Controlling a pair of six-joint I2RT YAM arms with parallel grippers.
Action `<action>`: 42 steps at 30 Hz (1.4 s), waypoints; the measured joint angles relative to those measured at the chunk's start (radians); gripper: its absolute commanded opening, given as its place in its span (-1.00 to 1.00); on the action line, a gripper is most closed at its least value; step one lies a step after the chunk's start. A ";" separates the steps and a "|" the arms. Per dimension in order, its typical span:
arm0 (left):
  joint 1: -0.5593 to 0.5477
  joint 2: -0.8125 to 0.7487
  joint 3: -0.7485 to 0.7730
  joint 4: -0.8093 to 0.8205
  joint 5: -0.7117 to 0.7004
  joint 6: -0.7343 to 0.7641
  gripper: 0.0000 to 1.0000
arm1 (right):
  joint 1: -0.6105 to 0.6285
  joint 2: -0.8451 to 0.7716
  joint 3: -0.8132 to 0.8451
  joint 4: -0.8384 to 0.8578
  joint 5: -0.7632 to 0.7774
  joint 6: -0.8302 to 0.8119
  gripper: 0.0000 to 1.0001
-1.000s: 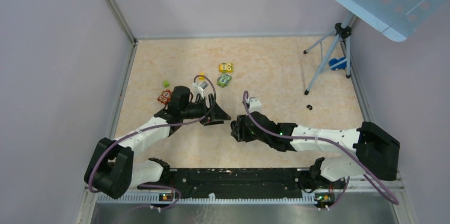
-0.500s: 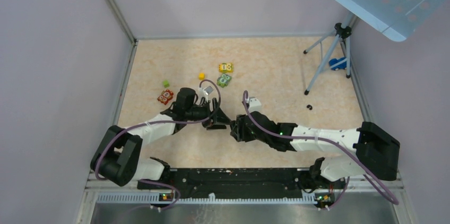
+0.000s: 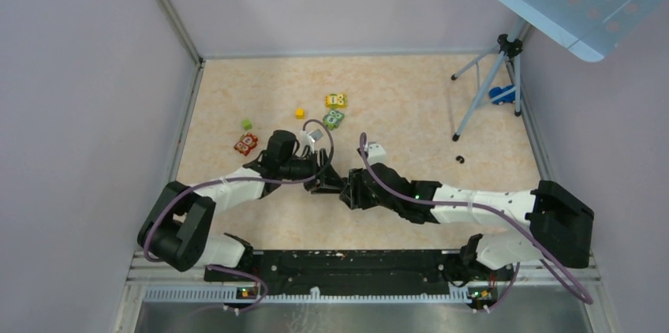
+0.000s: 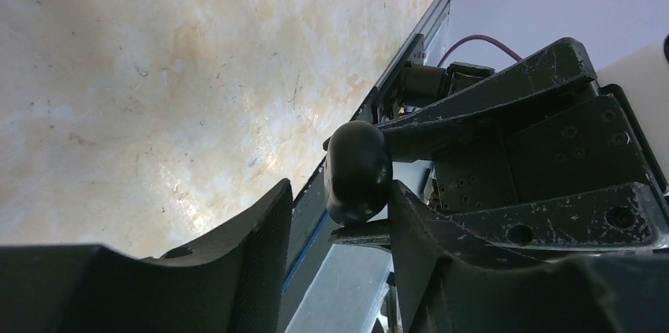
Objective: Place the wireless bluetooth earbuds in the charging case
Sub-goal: Pass from the right arm to the left, then pass from the left arm to the right
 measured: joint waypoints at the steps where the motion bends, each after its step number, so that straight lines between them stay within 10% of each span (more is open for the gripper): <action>1: -0.004 0.007 0.006 -0.003 0.004 0.002 -0.03 | 0.000 0.000 0.000 -0.003 0.000 0.000 -0.50; 6: -0.008 0.024 0.060 -0.037 0.014 0.028 -0.54 | 0.000 0.000 0.000 -0.005 0.002 0.002 -0.39; 16: -0.008 0.024 0.122 -0.112 0.029 0.077 -1.00 | 0.000 -0.057 -0.013 -0.033 0.033 0.057 0.56; 32: 0.026 0.101 0.317 -0.244 0.283 0.219 -1.00 | -0.234 -0.459 -0.198 0.114 -0.227 0.059 0.51; 42: 0.053 0.068 0.298 -0.067 0.400 0.077 -1.00 | -0.318 -0.362 -0.244 0.403 -0.533 0.135 0.50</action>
